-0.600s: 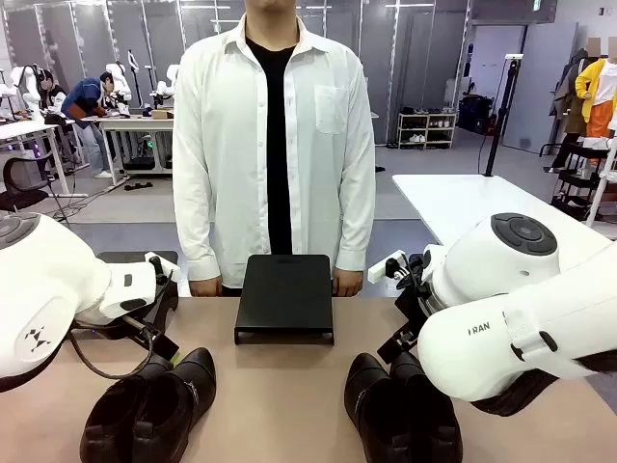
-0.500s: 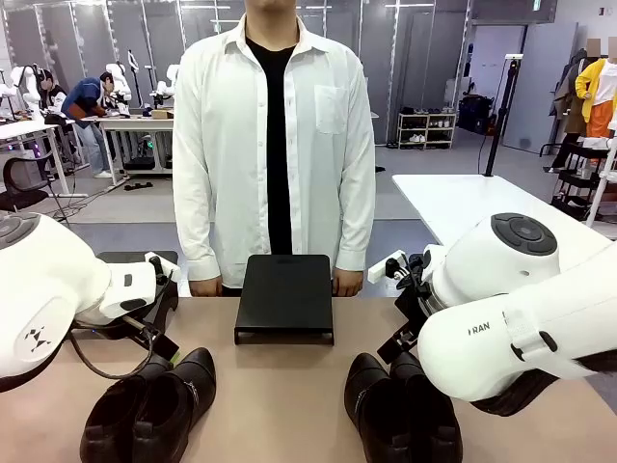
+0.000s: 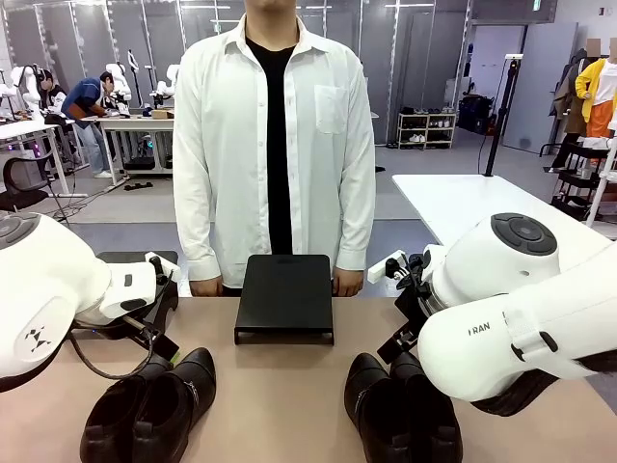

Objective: Place the shoes on the stand as instructed by the person.
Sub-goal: Pick up one pair of Shoes and place it on the Shoes Stand indicated by the person.

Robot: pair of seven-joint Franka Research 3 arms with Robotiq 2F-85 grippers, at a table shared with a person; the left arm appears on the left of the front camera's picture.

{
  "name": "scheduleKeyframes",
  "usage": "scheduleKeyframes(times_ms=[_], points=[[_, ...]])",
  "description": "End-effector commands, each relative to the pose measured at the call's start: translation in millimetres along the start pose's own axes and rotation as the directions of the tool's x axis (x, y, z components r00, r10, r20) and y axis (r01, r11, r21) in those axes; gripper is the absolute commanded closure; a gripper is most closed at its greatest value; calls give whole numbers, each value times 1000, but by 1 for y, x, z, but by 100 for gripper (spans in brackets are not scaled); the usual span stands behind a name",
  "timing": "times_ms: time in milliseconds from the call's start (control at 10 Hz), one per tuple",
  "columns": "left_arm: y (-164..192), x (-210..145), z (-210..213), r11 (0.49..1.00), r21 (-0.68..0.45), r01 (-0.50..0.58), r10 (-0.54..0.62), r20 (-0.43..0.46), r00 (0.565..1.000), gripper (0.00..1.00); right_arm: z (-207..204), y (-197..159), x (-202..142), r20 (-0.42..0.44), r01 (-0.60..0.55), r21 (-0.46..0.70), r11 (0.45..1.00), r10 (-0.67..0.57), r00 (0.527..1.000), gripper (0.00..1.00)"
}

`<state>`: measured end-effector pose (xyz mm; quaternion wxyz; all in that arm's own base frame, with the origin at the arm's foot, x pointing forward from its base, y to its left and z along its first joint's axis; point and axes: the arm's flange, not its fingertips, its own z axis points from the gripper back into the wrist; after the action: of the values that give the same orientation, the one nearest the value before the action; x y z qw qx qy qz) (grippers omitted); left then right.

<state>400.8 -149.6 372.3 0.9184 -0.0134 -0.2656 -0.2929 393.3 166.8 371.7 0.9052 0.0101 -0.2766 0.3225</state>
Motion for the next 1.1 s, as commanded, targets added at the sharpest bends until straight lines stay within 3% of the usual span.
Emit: scheduleKeyframes(times_ms=[0, 300, 500, 800, 1000], points=[[0, 0, 0, 1000, 0, 0, 0, 0, 1000, 0, 0, 0, 0, 0, 2, 0, 1000, -2, 1000, 0], [0, 0, 0, 1000, 0, 0, 0, 0, 1000, 0, 0, 0, 0, 0, 0, 0, 1000, 0, 1000, 0], [15, 35, 41, 998, -62, -18, 18, -3, 1000, 0, 39, -13, 30, 24, 40, 35, 999, -40, 999, 0], [40, 43, 88, 957, -278, -78, 67, -48, 997, 0, 90, -32, 44, 40, 96, 149, 984, -103, 994, 0], [58, 32, 121, 883, -458, -102, 91, -46, 995, 0, 126, -52, 32, 44, 158, 293, 943, -178, 983, 0]])
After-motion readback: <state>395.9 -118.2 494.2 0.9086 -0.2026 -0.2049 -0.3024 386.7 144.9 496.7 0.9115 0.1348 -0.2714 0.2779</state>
